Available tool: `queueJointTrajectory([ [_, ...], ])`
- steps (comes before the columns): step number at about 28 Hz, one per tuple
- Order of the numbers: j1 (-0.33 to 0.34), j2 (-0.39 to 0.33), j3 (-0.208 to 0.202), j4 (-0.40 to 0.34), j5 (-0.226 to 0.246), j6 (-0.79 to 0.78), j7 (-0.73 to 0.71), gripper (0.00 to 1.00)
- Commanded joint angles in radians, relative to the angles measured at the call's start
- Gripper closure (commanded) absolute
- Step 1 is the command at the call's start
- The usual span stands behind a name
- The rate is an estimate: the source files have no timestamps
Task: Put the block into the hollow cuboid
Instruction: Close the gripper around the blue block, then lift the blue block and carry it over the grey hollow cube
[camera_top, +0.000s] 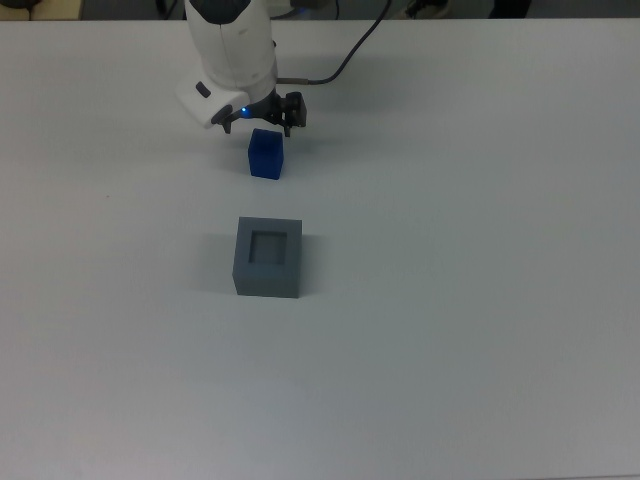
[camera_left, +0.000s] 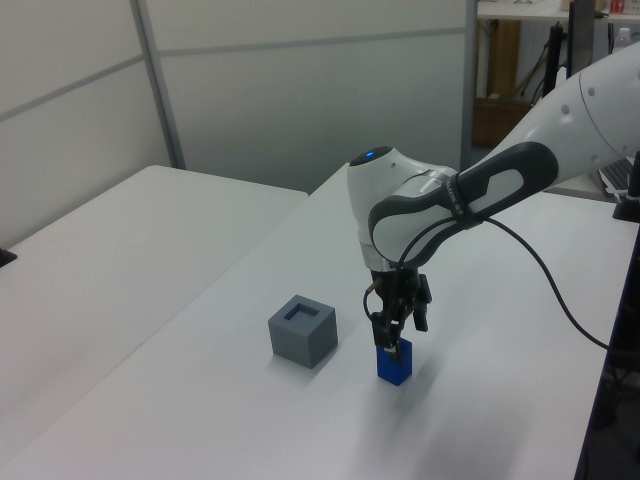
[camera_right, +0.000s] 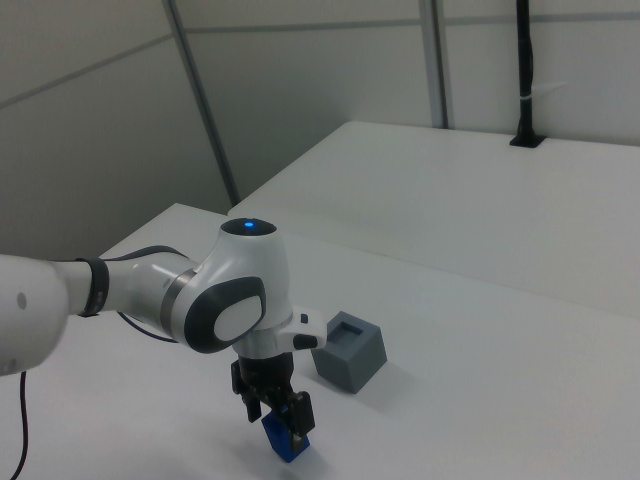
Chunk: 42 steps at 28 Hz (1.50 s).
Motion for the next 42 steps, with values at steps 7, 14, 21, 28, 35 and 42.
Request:
queueJointTrajectory([
  [7, 0.009, 0.005, -0.007, 0.007, -0.004, 0.030, 0.057, 0.17],
  [14, 0.012, 0.033, -0.005, 0.036, -0.007, 0.041, 0.081, 0.00],
  [21, 0.013, 0.053, -0.002, 0.058, -0.027, 0.043, 0.084, 0.23],
  [28, 0.015, 0.056, 0.002, 0.059, -0.034, 0.043, 0.083, 0.59],
  [35, 0.015, 0.053, 0.010, 0.061, -0.044, 0.035, 0.075, 0.80],
  [42, 0.013, 0.046, 0.008, 0.245, -0.052, -0.141, -0.001, 0.80],
])
